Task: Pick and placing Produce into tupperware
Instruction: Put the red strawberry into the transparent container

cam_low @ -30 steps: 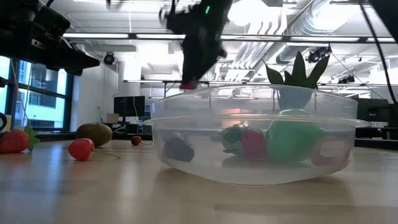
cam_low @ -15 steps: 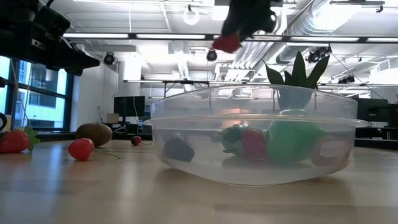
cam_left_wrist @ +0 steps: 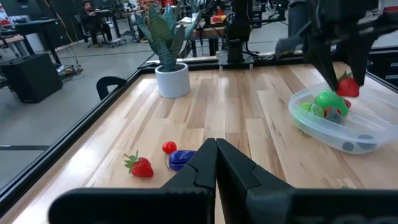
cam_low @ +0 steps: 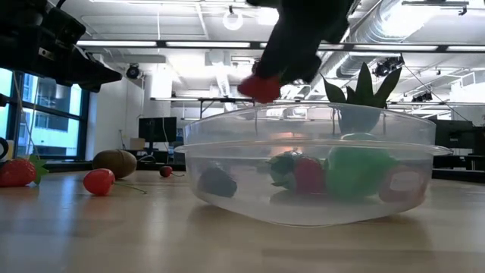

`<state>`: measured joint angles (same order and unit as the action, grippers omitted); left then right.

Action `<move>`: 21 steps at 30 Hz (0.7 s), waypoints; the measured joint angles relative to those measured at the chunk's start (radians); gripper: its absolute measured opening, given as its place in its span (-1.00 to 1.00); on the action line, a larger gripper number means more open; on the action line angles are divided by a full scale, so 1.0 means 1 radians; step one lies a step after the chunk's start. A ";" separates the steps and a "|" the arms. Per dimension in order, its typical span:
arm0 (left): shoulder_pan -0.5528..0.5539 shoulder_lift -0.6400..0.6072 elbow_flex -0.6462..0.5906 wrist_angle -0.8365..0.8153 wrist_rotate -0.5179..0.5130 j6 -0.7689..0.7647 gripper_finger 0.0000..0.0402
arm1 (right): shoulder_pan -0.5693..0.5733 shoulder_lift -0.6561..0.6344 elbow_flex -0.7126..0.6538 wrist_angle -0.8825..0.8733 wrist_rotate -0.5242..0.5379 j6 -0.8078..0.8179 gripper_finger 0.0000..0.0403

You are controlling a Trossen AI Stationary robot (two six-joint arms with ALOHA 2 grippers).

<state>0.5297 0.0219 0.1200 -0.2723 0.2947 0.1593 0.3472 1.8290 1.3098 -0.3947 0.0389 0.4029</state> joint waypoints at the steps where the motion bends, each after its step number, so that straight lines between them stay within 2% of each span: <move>1: 0.000 0.000 0.000 0.000 0.000 0.000 -1.00 | -0.005 0.012 0.000 0.003 -0.014 -0.005 -0.34; 12: 0.000 0.000 0.000 0.000 0.000 0.000 -1.00 | -0.013 0.092 0.000 0.051 -0.083 -0.058 -0.34; 21: 0.000 0.000 0.000 0.000 0.000 0.000 -1.00 | -0.014 0.126 0.000 0.060 -0.087 -0.111 -0.34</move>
<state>0.5297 0.0219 0.1200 -0.2726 0.2951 0.1593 0.3332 1.9547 1.3094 -0.3349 -0.0485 0.2917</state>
